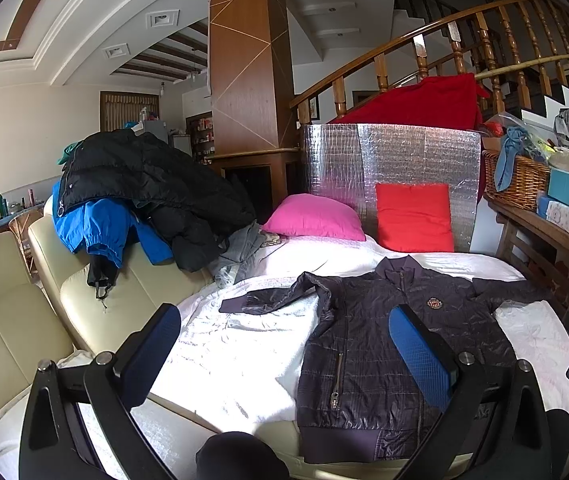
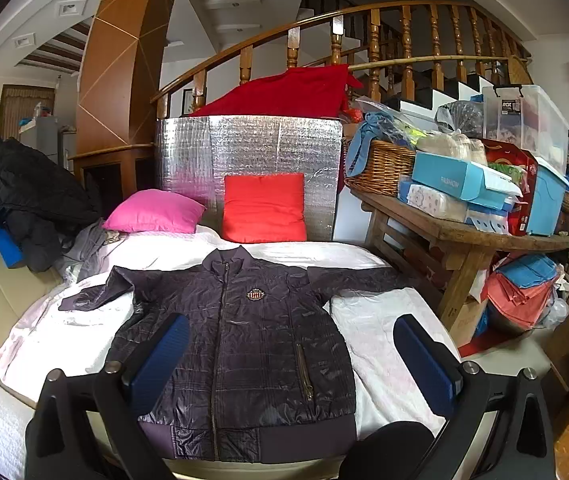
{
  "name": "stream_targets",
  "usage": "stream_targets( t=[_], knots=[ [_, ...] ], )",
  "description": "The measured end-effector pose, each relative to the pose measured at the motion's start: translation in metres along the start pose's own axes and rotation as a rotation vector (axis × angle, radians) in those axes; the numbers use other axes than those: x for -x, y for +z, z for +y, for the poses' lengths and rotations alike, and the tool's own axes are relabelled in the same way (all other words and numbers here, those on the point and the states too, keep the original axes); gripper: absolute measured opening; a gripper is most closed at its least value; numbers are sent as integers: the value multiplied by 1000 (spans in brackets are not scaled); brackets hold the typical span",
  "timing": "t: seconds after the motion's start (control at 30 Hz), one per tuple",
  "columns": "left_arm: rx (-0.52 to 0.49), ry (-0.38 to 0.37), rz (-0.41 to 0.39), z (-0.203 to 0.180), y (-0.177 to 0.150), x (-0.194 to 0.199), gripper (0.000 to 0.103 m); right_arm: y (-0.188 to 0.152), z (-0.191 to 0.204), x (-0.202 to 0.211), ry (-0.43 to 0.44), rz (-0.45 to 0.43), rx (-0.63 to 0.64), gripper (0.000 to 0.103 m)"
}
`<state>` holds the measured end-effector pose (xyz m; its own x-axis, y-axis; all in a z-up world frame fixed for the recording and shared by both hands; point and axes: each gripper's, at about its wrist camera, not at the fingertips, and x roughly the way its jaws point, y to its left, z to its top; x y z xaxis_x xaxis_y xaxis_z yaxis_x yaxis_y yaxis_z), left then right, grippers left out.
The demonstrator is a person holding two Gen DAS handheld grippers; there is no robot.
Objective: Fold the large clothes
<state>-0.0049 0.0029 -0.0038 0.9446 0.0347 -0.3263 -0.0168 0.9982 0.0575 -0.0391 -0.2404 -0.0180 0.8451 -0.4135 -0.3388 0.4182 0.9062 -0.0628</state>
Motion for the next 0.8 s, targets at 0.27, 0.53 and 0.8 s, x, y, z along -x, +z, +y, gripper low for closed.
stream_targets(
  t=[0.27,0.53,0.8],
  knots=[
    [0,-2,4,1,-1,-1,103,-1,-1,1,-1,2,-3,103],
    [-3,-1,6,2,-2,-2,103,-1,-2,0,-1,1,-3,103],
    [-2,-2,9,2,-3,-2,103,-1,-3,0,-1,3,-4,103]
  ],
)
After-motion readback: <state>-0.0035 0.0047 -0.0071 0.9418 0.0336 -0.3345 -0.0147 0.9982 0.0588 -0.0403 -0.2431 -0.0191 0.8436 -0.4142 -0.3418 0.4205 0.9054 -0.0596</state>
